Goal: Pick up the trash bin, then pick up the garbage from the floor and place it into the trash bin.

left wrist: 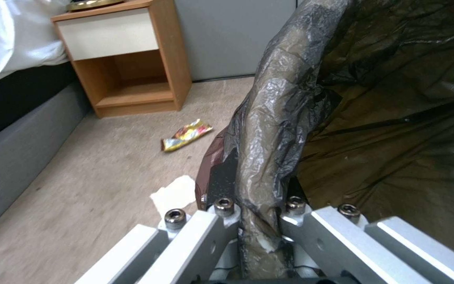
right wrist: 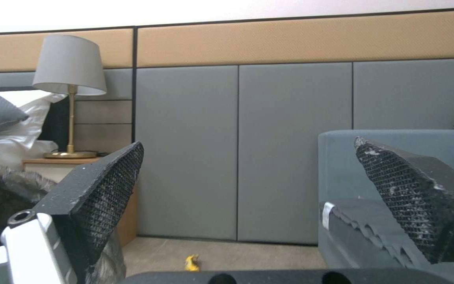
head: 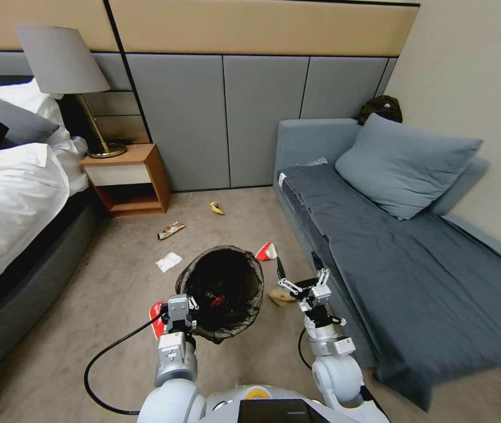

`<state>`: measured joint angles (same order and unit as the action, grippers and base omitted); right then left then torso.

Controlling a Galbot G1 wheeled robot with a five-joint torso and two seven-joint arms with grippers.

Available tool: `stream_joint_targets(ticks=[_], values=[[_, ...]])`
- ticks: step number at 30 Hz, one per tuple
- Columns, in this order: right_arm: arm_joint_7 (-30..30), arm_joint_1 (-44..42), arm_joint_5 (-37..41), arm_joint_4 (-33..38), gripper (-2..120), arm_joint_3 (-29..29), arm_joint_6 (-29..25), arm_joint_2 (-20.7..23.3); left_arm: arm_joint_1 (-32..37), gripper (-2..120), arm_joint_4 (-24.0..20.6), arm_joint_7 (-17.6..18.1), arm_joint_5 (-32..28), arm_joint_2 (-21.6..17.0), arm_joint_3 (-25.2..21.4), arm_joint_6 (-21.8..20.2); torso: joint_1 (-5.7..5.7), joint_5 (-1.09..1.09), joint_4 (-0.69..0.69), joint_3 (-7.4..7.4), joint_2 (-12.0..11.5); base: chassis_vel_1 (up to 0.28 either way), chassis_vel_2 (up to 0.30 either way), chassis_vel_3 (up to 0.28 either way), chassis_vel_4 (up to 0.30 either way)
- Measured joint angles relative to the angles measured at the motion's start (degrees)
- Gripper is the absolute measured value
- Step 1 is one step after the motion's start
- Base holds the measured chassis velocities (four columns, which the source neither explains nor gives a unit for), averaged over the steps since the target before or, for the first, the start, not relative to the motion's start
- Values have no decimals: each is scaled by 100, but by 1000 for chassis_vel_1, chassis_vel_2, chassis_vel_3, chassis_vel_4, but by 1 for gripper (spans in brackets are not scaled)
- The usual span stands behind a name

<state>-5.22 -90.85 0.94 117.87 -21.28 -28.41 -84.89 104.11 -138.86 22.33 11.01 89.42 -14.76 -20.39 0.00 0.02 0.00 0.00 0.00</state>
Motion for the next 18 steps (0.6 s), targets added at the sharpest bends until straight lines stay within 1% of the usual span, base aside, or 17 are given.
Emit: stream_joint_targets(ticks=[4,7,18], values=[[-148,0,58,-2,100,-5,-96,6,-8,0,16,0,-1,-5,3,0,1,-1,0,0,0,-166,153,157,-147],[-260,18,69,-22,100,-5,-175,5,-10,0,23,0,-4,-15,4,0,2,-2,0,0,0,-73,59,89,-47],[-403,6,20,-53,100,-1,-246,27,-8,0,24,4,-9,-37,19,2,-1,-2,0,-1,0,0,0,0,0]])
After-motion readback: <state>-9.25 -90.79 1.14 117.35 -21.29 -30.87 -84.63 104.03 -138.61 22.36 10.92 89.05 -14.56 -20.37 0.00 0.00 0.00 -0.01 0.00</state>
